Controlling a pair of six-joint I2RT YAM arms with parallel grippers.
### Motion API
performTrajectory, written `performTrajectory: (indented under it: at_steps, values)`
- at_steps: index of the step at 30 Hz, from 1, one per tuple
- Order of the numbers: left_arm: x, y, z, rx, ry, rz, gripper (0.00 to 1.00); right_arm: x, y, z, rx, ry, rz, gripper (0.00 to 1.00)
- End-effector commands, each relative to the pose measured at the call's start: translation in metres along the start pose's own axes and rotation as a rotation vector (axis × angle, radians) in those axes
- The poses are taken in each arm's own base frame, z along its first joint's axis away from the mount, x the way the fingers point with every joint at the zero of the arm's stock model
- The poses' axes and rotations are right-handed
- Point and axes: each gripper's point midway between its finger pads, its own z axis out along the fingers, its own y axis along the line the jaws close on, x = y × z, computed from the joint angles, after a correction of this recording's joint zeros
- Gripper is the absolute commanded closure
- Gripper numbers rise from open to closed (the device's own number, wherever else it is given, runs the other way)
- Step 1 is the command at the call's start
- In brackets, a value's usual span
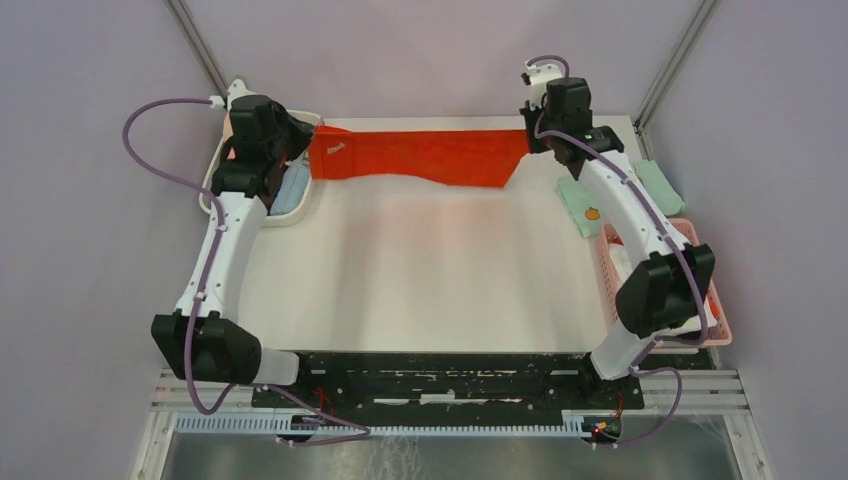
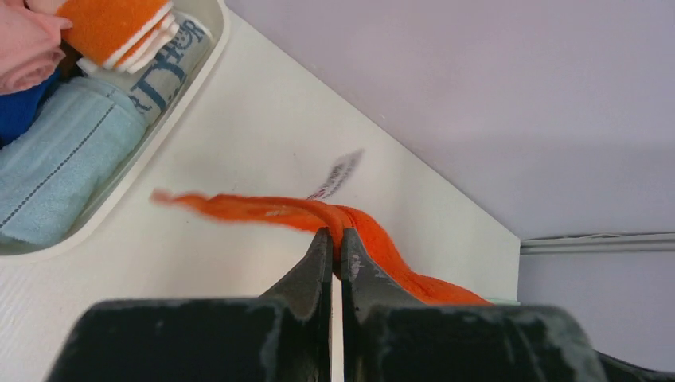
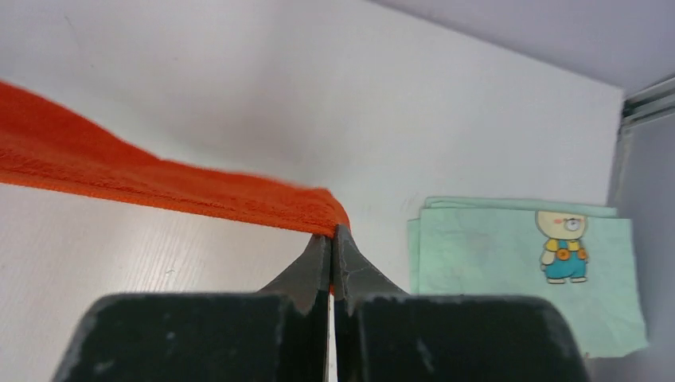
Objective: Roll the towels
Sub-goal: Flatten out the towel at the center of the board.
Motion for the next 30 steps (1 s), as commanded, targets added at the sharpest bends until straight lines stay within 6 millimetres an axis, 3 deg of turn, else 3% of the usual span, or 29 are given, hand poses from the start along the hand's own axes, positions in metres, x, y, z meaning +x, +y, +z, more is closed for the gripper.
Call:
performTrajectory:
  at_steps: [1,5,12,17,21,26,28,30]
  values:
    - [-0.04,-0.003,-0.04,-0.009,-0.143,0.051,0.97,-0.025,-0.022,-0.064,0.075,-0.087,-0.035,1.0]
    - [-0.036,0.008,-0.077,-0.001,-0.178,0.035,0.97,-0.015,-0.001,-0.106,-0.045,-0.15,0.019,1.0]
    - [-0.004,0.04,-0.14,-0.023,-0.135,0.027,0.97,0.012,0.033,-0.18,-0.235,-0.229,0.073,1.0]
    - [0.009,0.057,-0.158,-0.061,-0.108,0.028,0.97,0.035,0.044,-0.194,-0.294,-0.166,0.08,1.0]
    - [0.028,0.073,-0.13,-0.113,-0.059,0.025,0.97,0.051,0.036,-0.163,-0.231,-0.07,0.086,0.99]
    - [0.078,0.096,-0.057,-0.173,0.097,0.027,0.97,0.092,0.02,-0.08,-0.082,0.119,0.112,1.0]
    - [0.098,0.109,-0.027,-0.22,0.161,0.019,0.97,0.119,0.02,-0.039,-0.051,0.215,0.111,1.0]
    - [0.111,0.115,0.002,-0.252,0.202,0.006,0.97,0.135,0.019,-0.012,-0.025,0.275,0.106,1.0]
